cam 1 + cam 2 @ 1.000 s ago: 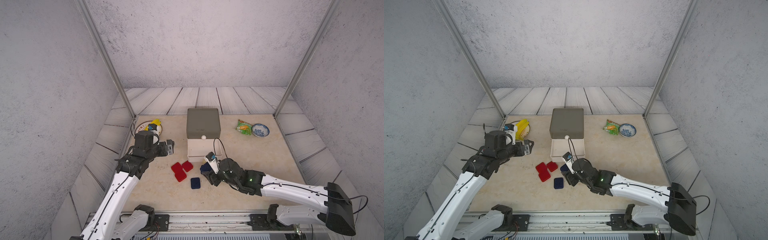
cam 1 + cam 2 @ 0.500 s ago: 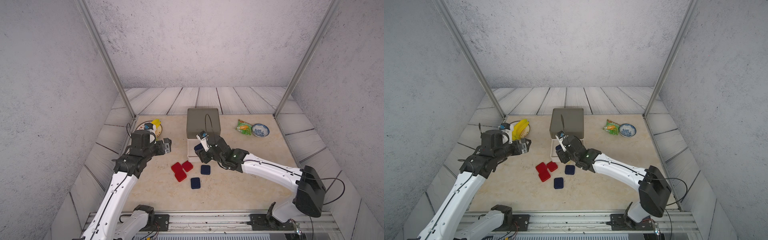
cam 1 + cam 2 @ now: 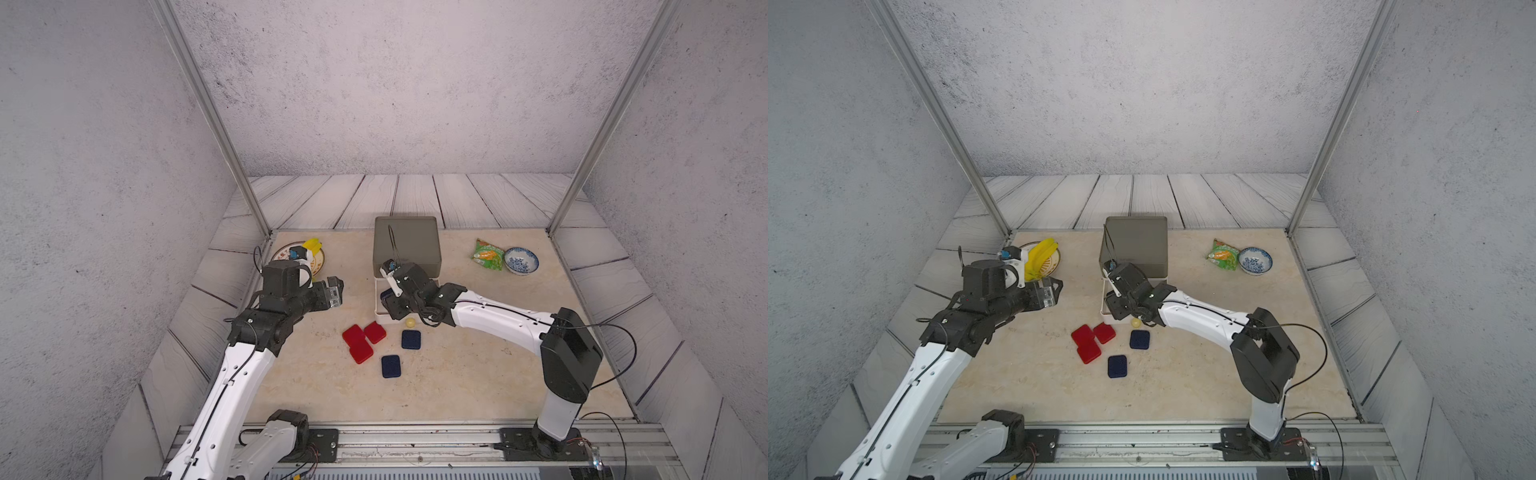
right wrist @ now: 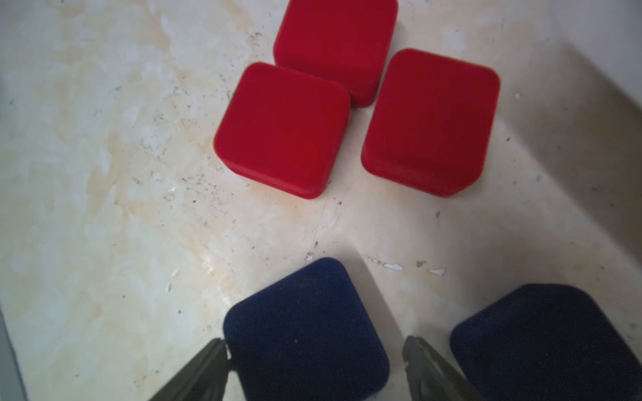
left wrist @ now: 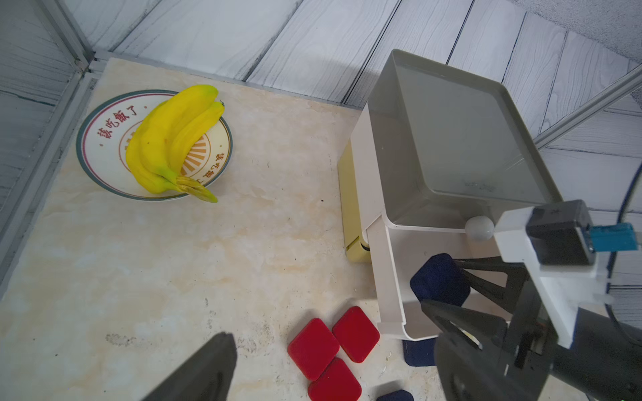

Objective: Place the brooch boxes into the drawer by color
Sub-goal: Place the brooch box in the drawer.

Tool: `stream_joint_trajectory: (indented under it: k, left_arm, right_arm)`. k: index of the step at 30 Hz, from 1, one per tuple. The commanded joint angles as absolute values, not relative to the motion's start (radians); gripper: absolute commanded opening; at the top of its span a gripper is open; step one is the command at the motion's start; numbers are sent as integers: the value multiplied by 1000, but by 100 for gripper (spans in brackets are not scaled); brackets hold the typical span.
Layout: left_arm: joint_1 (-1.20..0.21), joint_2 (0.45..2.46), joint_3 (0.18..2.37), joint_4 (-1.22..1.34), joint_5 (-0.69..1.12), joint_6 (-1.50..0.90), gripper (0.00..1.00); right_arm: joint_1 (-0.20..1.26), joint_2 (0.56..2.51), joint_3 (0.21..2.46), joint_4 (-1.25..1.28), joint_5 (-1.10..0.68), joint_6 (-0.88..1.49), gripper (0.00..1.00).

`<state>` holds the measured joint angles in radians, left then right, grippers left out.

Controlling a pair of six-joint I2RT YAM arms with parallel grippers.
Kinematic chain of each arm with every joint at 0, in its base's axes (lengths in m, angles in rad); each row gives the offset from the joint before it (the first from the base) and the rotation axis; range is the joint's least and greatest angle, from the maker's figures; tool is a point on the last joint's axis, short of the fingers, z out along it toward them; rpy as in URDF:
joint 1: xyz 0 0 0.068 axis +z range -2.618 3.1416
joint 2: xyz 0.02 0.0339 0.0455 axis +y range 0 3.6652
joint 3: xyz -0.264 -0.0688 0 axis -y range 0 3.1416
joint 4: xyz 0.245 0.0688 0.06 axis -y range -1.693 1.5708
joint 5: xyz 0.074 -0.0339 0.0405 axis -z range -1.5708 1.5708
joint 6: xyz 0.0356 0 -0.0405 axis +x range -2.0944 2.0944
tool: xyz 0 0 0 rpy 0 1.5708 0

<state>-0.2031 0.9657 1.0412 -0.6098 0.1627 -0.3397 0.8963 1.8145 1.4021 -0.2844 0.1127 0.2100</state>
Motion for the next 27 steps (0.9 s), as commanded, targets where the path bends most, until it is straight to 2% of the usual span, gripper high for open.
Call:
stream_joint_trajectory:
  k: [1, 7, 15, 27]
  left_arm:
    - [-193, 956, 1032, -615, 164, -327, 96]
    - [-193, 945, 1032, -623, 157, -321, 96]
    - [-192, 979, 1023, -608, 179, -333, 96]
    - [-193, 943, 1058, -628, 188, -333, 96]
  right_arm:
    - [897, 1840, 1432, -317, 126, 227, 35]
    - [897, 1894, 1464, -311, 148, 227, 40]
    - [897, 1895, 1482, -311, 175, 210, 64]
    - [897, 1834, 1438, -301, 201, 194, 79]
